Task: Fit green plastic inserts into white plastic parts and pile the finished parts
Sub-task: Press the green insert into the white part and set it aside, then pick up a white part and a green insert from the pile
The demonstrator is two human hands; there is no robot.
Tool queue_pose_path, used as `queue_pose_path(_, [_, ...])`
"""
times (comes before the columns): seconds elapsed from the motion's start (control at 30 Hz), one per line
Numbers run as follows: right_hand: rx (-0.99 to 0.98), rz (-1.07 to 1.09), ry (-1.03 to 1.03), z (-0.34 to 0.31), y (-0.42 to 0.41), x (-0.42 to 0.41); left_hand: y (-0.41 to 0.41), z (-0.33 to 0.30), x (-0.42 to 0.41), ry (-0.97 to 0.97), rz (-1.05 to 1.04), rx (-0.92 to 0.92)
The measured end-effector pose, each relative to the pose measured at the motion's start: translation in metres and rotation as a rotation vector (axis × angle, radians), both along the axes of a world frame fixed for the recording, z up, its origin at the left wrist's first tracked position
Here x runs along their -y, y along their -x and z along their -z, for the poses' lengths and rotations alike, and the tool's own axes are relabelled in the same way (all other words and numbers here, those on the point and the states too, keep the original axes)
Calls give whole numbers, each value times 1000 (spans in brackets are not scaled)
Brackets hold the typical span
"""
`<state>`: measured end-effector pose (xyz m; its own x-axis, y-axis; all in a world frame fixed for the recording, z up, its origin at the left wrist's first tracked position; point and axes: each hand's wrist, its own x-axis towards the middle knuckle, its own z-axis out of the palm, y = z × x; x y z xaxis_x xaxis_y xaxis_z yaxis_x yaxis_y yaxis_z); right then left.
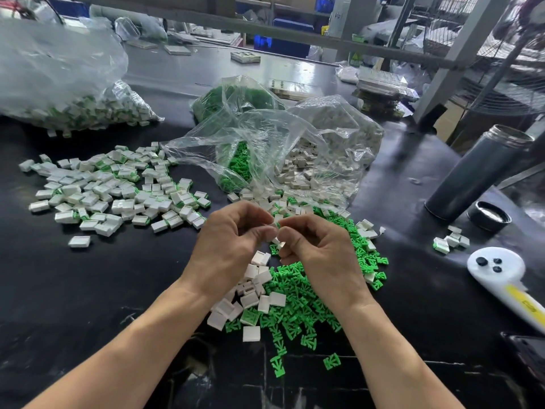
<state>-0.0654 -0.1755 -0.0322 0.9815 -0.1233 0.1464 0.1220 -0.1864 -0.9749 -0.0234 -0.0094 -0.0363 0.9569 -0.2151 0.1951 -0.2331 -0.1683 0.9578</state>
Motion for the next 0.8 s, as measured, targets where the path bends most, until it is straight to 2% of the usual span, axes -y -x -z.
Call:
queue_pose_path(0.1, [-20, 0, 2, 1, 0, 1, 0, 0, 0, -16, 23, 1])
queue_pose_path(0.33, [-58, -11, 12, 2, 1, 0, 2, 5, -1, -210, -19, 104])
queue_pose_path(0.8, [-63, 24, -26, 2, 1, 0, 9, 1, 3, -361, -75, 305])
